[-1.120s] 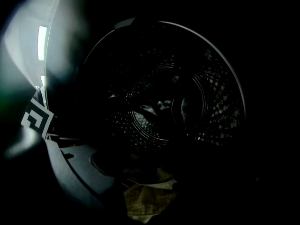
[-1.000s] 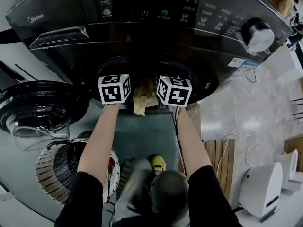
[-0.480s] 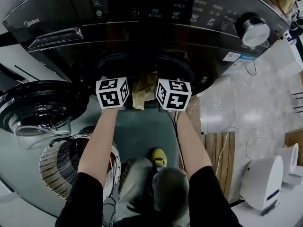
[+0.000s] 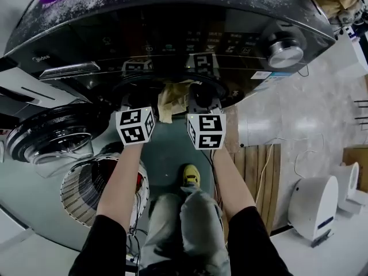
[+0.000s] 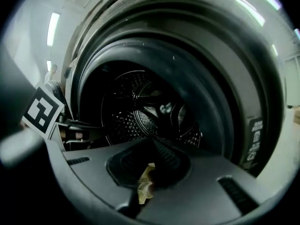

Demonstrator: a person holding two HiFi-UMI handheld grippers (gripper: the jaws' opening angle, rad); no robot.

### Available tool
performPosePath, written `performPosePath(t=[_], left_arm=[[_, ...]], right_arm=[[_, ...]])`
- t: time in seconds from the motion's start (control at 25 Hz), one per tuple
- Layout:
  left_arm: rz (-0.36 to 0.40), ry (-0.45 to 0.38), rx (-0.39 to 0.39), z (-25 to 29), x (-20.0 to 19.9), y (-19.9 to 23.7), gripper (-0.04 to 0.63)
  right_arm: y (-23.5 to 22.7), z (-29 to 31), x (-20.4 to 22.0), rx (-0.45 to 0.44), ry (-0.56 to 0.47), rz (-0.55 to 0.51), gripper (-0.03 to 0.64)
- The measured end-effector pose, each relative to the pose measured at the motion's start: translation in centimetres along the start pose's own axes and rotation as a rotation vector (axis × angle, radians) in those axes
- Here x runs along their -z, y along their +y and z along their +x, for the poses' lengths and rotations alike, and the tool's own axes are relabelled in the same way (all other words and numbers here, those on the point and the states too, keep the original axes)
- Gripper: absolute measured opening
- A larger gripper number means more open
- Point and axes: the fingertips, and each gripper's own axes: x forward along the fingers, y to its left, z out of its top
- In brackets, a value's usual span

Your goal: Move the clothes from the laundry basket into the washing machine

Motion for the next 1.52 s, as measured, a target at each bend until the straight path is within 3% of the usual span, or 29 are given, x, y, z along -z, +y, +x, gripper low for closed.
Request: performPosePath(t=[0.32,0.68,0.84,1.24,1.52], left_arm=[[0.001,0.039,0.038,-5.0,-2.9,-1.9,0.012],[0.007,0.06,0.077,-13.3,-8.2,-4.1,0.011],[-0.003,0.021,0.075,-16.7,-12.8,-4.1,0.012],[0.102,-0.101,0.089,-26.0,-24.9,-5.4,0.012],[0.121,-0.175,0.085,-33.8,-32.2,-5.5,0.012]], right_arm=[[1.4,-5.5,-2.5,-0.009,0.037,0.072,0.005],[3.6,-12.1,-9.5,-0.02,0.071,0.095,0.005],[5.0,-15.0,-14.0,-0.028,0.052,0.104,0.005],[8.1,-23.4,-24.6,-0.014,-0.013,0.11,0.005],[9.1,-30.3,-30.5,0.015,-0.03,0.089,0.005]])
